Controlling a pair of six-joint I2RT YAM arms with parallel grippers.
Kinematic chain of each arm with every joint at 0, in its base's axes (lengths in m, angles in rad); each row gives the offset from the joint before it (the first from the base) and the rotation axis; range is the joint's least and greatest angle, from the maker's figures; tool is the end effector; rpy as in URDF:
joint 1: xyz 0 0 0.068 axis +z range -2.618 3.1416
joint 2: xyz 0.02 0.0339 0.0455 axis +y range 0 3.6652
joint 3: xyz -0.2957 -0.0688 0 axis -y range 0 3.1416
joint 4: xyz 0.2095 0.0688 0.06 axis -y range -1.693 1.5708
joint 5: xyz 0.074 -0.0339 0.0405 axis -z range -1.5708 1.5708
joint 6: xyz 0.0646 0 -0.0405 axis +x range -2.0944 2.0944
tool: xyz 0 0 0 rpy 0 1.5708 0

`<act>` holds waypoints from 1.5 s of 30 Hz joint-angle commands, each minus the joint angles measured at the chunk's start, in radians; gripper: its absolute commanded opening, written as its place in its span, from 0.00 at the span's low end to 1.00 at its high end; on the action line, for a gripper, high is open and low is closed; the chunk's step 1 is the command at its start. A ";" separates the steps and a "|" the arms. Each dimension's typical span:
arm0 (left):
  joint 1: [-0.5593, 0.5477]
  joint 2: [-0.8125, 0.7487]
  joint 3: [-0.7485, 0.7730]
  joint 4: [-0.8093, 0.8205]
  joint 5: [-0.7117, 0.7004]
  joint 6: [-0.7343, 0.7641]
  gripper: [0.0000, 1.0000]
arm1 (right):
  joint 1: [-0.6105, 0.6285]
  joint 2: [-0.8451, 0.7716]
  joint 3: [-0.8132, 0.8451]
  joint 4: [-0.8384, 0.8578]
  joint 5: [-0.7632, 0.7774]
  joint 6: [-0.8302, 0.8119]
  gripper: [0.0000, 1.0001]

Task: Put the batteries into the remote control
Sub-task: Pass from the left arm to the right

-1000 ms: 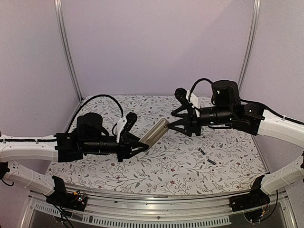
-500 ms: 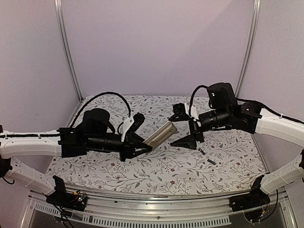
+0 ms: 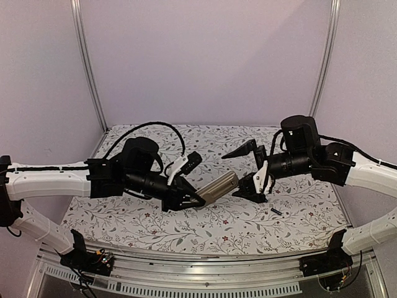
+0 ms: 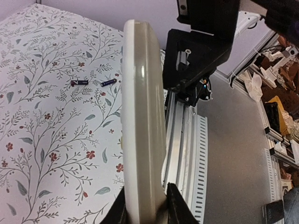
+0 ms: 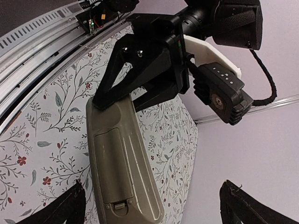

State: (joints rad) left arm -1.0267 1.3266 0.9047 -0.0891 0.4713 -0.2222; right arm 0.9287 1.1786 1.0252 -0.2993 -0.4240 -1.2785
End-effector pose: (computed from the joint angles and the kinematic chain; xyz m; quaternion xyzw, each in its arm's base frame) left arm 0.1193 -0.2539 0.3050 0.4371 0.7258 -0.4508 0.2809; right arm 0.1241 0.2103 0.3559 -0.7902 0.2736 0.0854 0.5416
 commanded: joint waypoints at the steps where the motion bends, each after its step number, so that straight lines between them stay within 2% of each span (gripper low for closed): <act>1: 0.025 -0.003 0.025 -0.010 0.041 -0.027 0.00 | 0.031 0.020 0.003 -0.080 0.067 -0.189 0.99; 8: 0.030 0.002 0.020 0.000 0.054 -0.036 0.00 | 0.081 0.051 -0.059 0.015 0.195 -0.212 0.97; 11: 0.031 0.003 0.019 0.000 0.057 -0.036 0.00 | 0.081 0.043 -0.080 0.076 0.203 -0.207 0.80; 21: 0.031 0.017 0.020 0.007 0.079 -0.036 0.00 | 0.095 0.037 -0.106 0.129 0.245 -0.202 0.57; 27: 0.031 0.023 0.026 0.007 0.090 -0.035 0.00 | 0.104 0.053 -0.095 0.128 0.262 -0.189 0.39; 32: 0.031 0.023 0.029 0.000 0.088 -0.027 0.00 | 0.105 0.050 -0.089 0.115 0.261 -0.154 0.29; 33: 0.032 0.022 0.031 -0.001 0.080 -0.027 0.06 | 0.105 0.049 -0.089 0.115 0.260 -0.143 0.29; 37: 0.031 0.016 0.030 0.002 0.059 -0.026 0.43 | 0.105 0.044 -0.085 0.117 0.261 -0.061 0.27; 42: 0.031 -0.011 0.026 0.007 0.003 0.000 0.71 | 0.105 0.033 -0.097 0.122 0.265 0.029 0.25; 44: 0.030 -0.040 0.025 0.009 -0.043 0.023 0.91 | 0.105 0.023 -0.108 0.130 0.264 0.075 0.25; 45: 0.029 -0.059 0.025 0.010 -0.077 0.040 0.95 | 0.105 0.022 -0.111 0.136 0.264 0.093 0.25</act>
State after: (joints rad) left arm -1.0031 1.3300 0.9150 -0.0906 0.4942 -0.2321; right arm 1.0275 1.2201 0.9333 -0.1951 -0.1658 -1.3006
